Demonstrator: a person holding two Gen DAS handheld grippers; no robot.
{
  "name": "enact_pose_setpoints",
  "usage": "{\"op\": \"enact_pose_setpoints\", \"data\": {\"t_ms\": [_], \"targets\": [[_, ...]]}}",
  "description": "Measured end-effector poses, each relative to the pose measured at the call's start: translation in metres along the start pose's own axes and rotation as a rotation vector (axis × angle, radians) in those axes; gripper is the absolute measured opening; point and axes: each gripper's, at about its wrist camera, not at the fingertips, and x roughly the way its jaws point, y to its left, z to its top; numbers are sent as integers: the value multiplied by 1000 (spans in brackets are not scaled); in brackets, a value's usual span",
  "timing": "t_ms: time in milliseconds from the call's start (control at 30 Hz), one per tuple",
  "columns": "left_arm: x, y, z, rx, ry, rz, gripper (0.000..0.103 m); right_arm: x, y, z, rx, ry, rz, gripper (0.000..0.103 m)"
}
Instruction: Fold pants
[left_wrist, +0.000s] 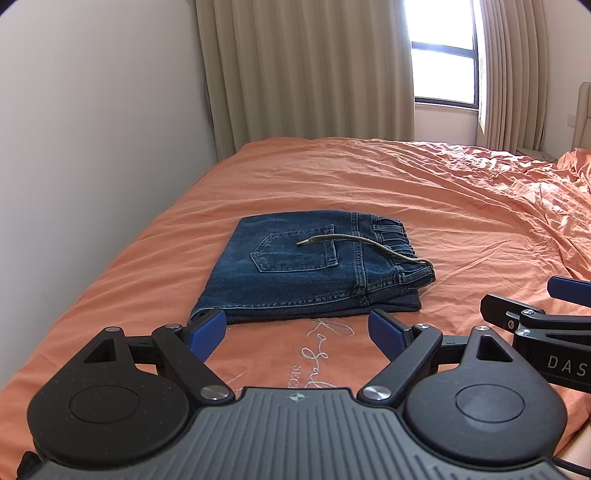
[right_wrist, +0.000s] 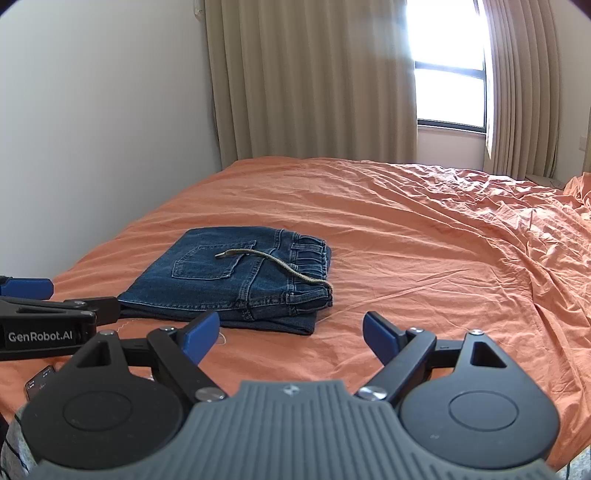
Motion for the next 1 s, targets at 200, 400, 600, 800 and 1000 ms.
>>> {"op": "enact_pose_setpoints", "data": {"t_ms": [200, 400, 600, 800, 1000], "targets": [[-2, -3, -1, 11, -6, 2, 101, -2, -1, -1, 5, 0, -7, 81], [-2, -3, -1, 14, -5, 2, 101, -4, 0, -2, 1, -1, -7, 81], [-3, -4, -2, 14, -5, 2, 101, -6, -2, -2, -1, -4, -8, 81], [-3, -4, -1, 16, -7, -4, 101, -7, -1, -2, -6, -9, -11, 81], [-4, -4, -1, 23, -7, -9, 101, -8, 0, -3, -10, -10, -10, 81]]}}
